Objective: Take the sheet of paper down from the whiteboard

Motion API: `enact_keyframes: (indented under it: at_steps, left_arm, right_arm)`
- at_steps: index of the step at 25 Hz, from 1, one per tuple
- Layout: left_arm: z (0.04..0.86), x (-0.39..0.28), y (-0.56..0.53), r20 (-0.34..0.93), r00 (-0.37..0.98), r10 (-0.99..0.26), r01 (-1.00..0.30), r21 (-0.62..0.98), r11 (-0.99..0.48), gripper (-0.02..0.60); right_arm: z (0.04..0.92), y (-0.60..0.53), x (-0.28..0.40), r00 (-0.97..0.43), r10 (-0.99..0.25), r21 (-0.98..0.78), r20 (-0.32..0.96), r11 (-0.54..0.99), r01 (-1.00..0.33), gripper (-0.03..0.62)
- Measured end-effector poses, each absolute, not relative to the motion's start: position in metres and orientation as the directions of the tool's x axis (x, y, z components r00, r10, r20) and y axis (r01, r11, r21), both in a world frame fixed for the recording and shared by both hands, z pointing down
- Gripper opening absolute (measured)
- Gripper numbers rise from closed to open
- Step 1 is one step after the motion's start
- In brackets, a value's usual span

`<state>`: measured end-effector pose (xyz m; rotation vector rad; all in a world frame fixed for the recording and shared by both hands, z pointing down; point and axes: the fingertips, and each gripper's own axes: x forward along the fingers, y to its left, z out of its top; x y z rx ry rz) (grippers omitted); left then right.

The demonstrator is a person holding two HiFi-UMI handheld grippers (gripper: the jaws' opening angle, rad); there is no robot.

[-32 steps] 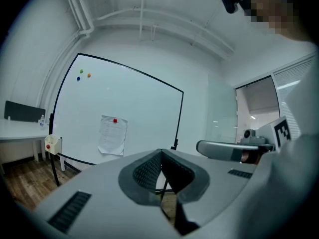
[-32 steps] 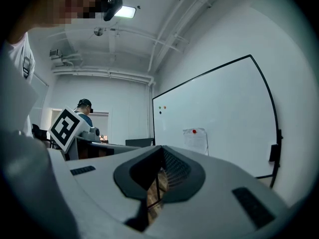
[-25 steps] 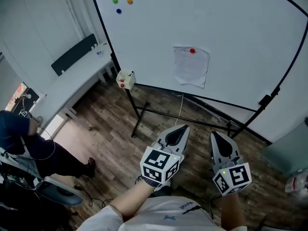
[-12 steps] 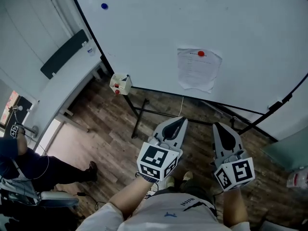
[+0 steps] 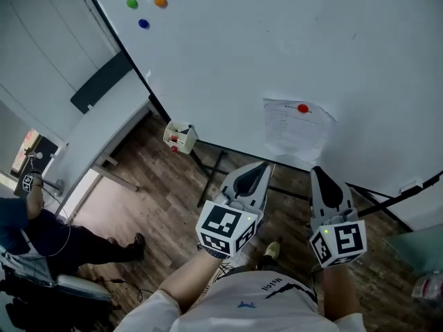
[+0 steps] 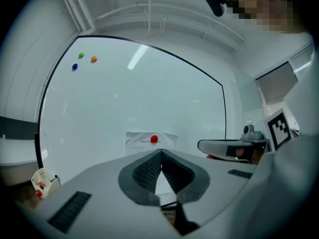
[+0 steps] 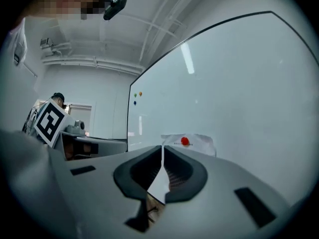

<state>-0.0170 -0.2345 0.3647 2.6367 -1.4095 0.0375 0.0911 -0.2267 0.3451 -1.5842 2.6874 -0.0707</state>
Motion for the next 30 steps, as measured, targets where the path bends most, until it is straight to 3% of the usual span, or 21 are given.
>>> enact_keyframes:
  at_steps: [13, 24, 28, 30]
  left_arm:
    - [0.365, -0.02, -0.314, 0.077, 0.482, -0.873, -0.876, 0.069, -0.478, 0.014]
    - [0.374, -0.03, -0.366, 0.086, 0.568, -0.818, -0.822, 0.022, -0.569, 0.015]
    - [0.383, -0.035, -0.386, 0.102, 0.612, -0.784, -0.789, 0.02, -0.614, 0.091]
    - [0.382, -0.033, -0.393, 0.1, 0.639, -0.762, -0.767, 0.009, -0.642, 0.098]
  right_arm:
    - [0.353, -0.303, 0.091, -0.522, -0.853, -0.026, 0.02, 0.521, -0.853, 0.014]
    - [0.365, -0.336, 0.083, -0.38, -0.924, -0.033, 0.044, 0.379, -0.925, 0.015]
    - [0.371, -0.35, 0.078, -0.316, -0.946, -0.025, 0.068, 0.315, -0.949, 0.055]
    - [0.373, -0.356, 0.078, -0.278, -0.958, -0.023, 0.072, 0.277, -0.961, 0.08]
